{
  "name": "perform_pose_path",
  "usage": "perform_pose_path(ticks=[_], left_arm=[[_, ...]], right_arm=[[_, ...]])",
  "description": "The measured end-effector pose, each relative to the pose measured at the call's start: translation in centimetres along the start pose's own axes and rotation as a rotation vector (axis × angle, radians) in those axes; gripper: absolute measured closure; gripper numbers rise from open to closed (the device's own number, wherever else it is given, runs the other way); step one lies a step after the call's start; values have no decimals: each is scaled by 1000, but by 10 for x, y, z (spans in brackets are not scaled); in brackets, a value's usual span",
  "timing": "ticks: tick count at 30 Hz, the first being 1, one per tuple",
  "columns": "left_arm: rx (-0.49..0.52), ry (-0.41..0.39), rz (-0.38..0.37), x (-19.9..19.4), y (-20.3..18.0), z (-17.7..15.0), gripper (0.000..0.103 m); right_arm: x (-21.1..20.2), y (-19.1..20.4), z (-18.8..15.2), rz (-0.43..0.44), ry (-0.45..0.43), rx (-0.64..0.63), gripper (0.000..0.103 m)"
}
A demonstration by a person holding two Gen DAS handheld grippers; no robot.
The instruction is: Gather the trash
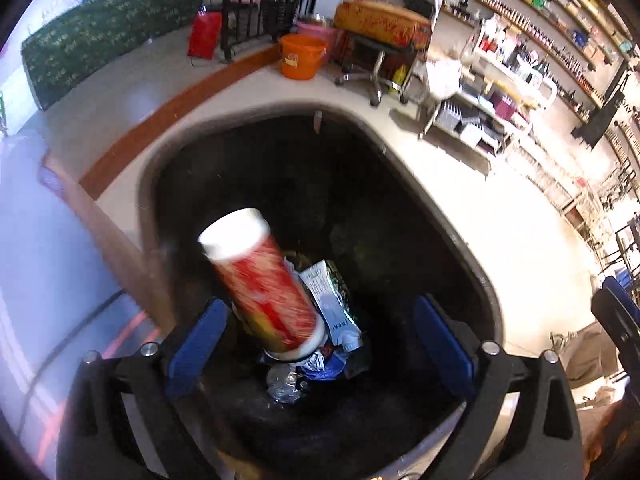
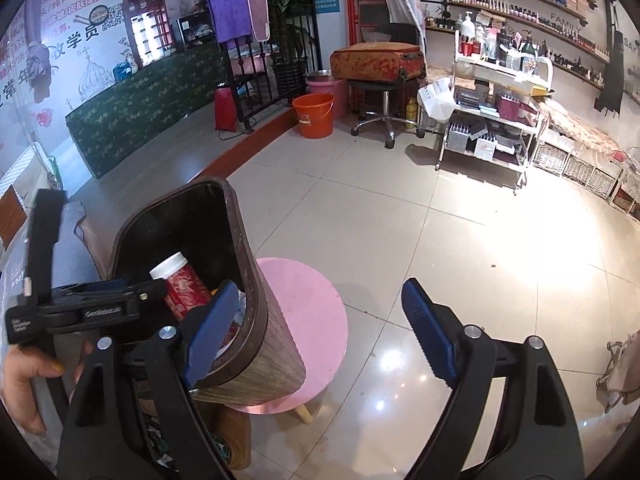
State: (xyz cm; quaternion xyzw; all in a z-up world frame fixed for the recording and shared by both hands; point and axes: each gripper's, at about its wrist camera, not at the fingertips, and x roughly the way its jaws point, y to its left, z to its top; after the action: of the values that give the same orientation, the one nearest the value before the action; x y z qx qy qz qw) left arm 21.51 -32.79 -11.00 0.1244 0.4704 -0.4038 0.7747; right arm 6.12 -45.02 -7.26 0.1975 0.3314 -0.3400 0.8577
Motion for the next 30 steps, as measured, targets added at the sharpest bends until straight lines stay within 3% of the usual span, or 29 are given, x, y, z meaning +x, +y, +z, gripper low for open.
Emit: perform_pose_path(ticks=[8,16,25,30], left_arm=[[6,-154,-38,-69,-6,-14,5],[4,-363,-40,-150,-2,-43,5],[-140,-504,189,-218,43,-109,5],[-226,-536,269,-244,62,-148,5]], right_arm=[[-20,3,6,-17,-66,20,8],[-53,26,4,3,-139,-2,5],[-105,88,-27,54,-280,-50,5],[-122,124,-57,166,-225,-110,5]])
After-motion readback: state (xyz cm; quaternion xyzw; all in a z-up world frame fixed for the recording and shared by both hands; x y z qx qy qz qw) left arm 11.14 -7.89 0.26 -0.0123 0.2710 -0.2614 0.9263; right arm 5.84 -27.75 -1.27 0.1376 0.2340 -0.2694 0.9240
